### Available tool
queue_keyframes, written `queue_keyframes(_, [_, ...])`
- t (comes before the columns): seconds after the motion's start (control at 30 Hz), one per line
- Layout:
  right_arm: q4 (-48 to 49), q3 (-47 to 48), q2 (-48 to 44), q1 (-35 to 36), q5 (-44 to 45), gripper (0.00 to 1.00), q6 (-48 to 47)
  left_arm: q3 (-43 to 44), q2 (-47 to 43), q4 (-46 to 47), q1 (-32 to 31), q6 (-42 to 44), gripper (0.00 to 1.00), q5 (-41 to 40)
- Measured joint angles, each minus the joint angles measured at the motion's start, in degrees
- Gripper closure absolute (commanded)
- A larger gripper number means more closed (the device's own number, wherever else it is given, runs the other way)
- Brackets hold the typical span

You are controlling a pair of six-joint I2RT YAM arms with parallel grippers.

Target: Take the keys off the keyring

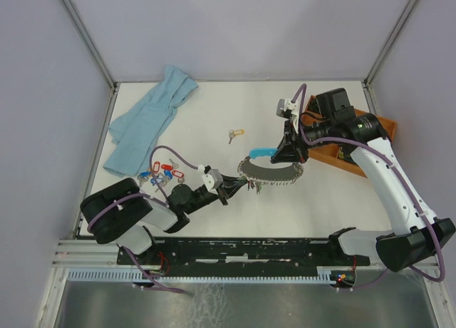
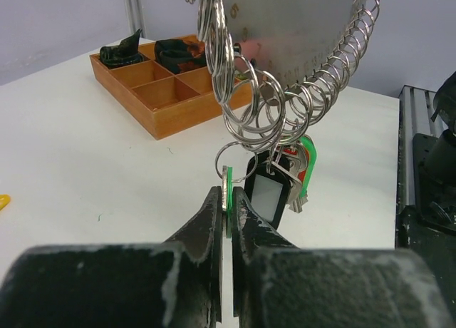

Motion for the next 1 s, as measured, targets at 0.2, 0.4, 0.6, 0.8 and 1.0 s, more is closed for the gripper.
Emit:
queue_keyframes(0.2, [0.0,0.0,0.02,0.0,0.39,1.0,0.0,-0.44,-2.27,-1.92,0.35,-0.07,0.97,0.42])
queue_keyframes(0.4, [0.04,-0.04,0.52,0.0,1.01,0.99,0.04,0.07,-6.93,-9.66,0.83,-0.7,0.97,3.15])
queue_keyframes(0.6, [0.22,-0.26,0.68,0.0,2.25,1.0,0.24,0.68,-11.87,-18.36,1.18,-1.7,0.97,4.92])
queue_keyframes(0.8, [0.61,-0.57,0.68,0.0,2.58,1.0,0.9,0.76,-16.06,-24.7,1.33,-3.17,0.97,5.99])
queue_keyframes(1.0, [2.99,-2.62,0.7,-0.04,3.98,1.0,3.54,0.98,-19.26,-28.94,1.49,-4.44,0.97,7.37])
